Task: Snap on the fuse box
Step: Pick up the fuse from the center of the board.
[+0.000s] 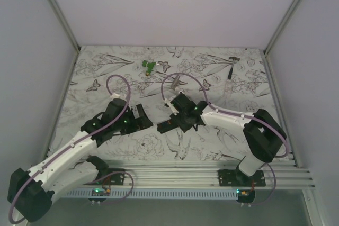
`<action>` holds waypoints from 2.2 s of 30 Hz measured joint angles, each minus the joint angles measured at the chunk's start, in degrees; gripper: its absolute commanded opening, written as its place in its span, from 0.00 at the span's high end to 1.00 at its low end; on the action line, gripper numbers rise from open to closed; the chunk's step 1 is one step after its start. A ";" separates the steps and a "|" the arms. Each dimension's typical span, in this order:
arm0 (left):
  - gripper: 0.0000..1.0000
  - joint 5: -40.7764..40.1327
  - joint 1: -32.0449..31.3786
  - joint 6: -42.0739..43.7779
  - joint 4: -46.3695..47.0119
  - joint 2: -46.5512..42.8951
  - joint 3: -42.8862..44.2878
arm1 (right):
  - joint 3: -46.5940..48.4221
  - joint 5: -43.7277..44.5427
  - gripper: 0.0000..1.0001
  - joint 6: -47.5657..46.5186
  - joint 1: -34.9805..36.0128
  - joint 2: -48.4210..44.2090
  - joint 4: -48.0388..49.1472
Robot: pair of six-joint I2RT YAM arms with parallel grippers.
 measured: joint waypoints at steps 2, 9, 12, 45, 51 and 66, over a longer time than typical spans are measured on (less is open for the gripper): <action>0.00 -0.42 0.17 0.00 -0.48 -0.33 0.00 | 0.00 -0.96 0.58 -1.33 -0.15 0.85 0.26; 0.00 -0.96 1.16 -0.24 -2.60 -0.57 0.00 | 0.00 -3.74 0.59 -4.63 -0.66 3.34 0.83; 0.00 -1.05 1.42 -0.44 -2.64 -0.48 0.00 | 0.00 -4.37 0.59 -5.44 -0.66 3.82 0.96; 0.01 -0.57 1.51 -0.44 -2.78 1.42 0.00 | 0.79 -7.58 0.65 -8.76 -2.12 5.95 2.03; 0.00 -0.20 1.51 -0.44 -2.78 1.77 0.00 | 0.79 -7.54 0.64 -8.72 -2.12 5.92 2.03; 0.01 -0.17 1.51 -0.46 -2.78 1.77 0.00 | 0.76 -7.34 0.63 -8.52 -2.14 5.86 1.99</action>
